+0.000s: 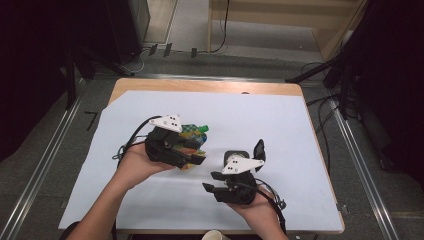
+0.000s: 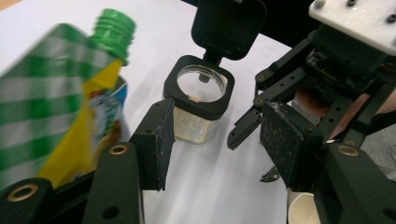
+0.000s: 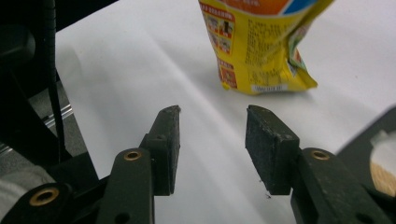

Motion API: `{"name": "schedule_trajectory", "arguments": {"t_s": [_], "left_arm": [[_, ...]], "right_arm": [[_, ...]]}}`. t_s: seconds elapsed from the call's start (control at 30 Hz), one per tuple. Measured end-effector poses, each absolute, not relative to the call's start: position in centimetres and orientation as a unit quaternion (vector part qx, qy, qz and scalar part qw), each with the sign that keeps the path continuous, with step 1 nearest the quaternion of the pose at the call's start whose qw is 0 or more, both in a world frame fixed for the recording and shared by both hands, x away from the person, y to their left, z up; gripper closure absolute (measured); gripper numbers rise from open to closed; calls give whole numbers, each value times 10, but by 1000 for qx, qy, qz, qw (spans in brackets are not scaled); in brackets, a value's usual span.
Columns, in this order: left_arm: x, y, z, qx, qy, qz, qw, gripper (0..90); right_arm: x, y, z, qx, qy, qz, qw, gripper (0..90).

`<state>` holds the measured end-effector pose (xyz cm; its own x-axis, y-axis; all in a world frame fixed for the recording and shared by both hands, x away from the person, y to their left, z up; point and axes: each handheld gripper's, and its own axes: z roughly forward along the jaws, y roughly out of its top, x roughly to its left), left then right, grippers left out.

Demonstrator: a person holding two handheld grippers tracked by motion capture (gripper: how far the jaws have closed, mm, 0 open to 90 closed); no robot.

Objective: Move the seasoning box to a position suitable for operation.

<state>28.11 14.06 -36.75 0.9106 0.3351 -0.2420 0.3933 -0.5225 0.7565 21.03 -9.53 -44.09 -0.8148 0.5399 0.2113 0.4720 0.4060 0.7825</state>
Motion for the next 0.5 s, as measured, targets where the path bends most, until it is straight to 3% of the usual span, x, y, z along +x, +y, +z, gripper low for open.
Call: {"name": "schedule_trajectory", "arguments": {"t_s": [0.5], "left_arm": [[278,176,-371,871,234,-21,431,459]], "right_arm": [[218,-73,-456,295,840,454,36,549]]}}
